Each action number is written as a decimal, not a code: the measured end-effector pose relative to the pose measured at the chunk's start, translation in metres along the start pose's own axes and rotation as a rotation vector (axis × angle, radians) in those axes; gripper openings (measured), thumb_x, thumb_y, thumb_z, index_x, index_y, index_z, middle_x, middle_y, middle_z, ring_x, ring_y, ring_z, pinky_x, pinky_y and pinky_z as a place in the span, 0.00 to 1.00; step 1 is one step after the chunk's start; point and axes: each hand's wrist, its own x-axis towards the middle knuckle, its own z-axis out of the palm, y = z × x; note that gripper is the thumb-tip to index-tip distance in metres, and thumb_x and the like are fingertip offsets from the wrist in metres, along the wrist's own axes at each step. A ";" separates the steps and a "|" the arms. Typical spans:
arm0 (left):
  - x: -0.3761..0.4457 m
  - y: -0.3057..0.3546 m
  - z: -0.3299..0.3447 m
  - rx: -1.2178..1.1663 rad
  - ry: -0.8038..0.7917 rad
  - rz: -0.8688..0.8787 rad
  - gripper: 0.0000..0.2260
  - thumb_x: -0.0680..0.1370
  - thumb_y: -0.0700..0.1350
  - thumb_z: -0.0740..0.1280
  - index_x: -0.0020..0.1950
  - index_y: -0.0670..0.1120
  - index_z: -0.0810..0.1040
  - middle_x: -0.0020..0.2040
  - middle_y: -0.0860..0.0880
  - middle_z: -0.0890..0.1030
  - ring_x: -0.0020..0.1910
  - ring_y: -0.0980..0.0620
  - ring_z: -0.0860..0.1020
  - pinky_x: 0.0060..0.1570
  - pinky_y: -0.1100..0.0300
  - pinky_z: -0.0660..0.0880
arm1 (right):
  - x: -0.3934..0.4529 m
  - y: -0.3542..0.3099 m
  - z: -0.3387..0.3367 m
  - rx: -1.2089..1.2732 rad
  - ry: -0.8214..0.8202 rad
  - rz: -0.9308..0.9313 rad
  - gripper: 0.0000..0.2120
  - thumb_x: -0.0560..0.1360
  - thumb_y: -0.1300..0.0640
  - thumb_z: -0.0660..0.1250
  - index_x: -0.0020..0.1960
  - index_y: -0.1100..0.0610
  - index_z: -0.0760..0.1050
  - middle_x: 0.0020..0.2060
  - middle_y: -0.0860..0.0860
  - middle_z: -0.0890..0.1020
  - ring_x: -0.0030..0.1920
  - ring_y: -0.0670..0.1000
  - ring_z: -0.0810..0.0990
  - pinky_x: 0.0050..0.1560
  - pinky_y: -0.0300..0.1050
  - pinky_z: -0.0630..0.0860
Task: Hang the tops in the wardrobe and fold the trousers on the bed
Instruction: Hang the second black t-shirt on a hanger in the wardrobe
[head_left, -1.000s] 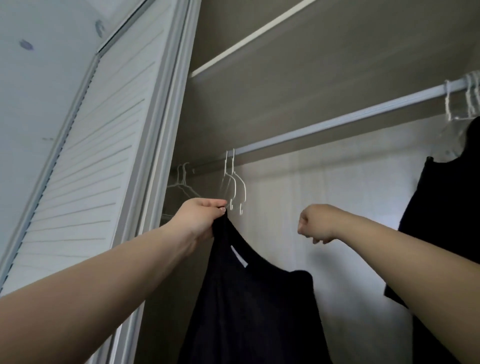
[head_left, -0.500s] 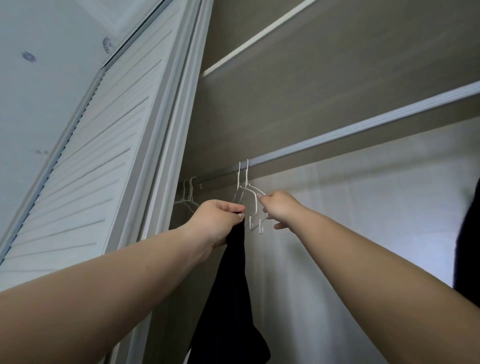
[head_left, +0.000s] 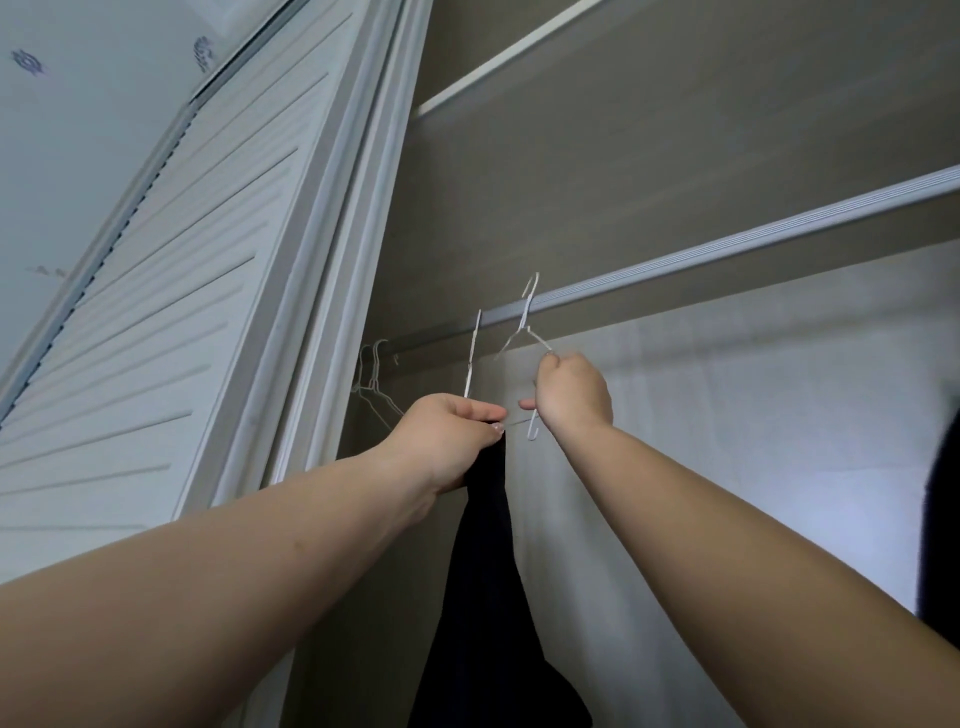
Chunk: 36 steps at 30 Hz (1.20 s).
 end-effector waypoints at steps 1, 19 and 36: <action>0.000 -0.001 -0.001 0.007 -0.008 0.003 0.10 0.78 0.34 0.65 0.58 0.38 0.79 0.52 0.37 0.82 0.45 0.47 0.80 0.46 0.61 0.78 | -0.001 0.001 -0.005 0.002 0.025 -0.009 0.15 0.80 0.52 0.48 0.50 0.58 0.70 0.34 0.47 0.79 0.46 0.58 0.83 0.48 0.48 0.73; -0.046 -0.061 0.018 0.853 -0.316 0.290 0.11 0.77 0.36 0.65 0.42 0.51 0.82 0.42 0.56 0.80 0.46 0.56 0.79 0.45 0.74 0.70 | -0.120 0.089 -0.176 -0.281 -0.141 -0.148 0.14 0.81 0.47 0.51 0.41 0.52 0.67 0.39 0.45 0.81 0.34 0.45 0.83 0.44 0.54 0.79; -0.125 -0.177 0.062 1.309 -0.479 -0.150 0.15 0.78 0.37 0.58 0.62 0.40 0.79 0.61 0.40 0.79 0.60 0.41 0.76 0.61 0.52 0.73 | -0.257 0.121 -0.250 -0.161 -0.343 -0.070 0.09 0.80 0.53 0.57 0.41 0.50 0.68 0.34 0.45 0.83 0.33 0.44 0.83 0.36 0.48 0.80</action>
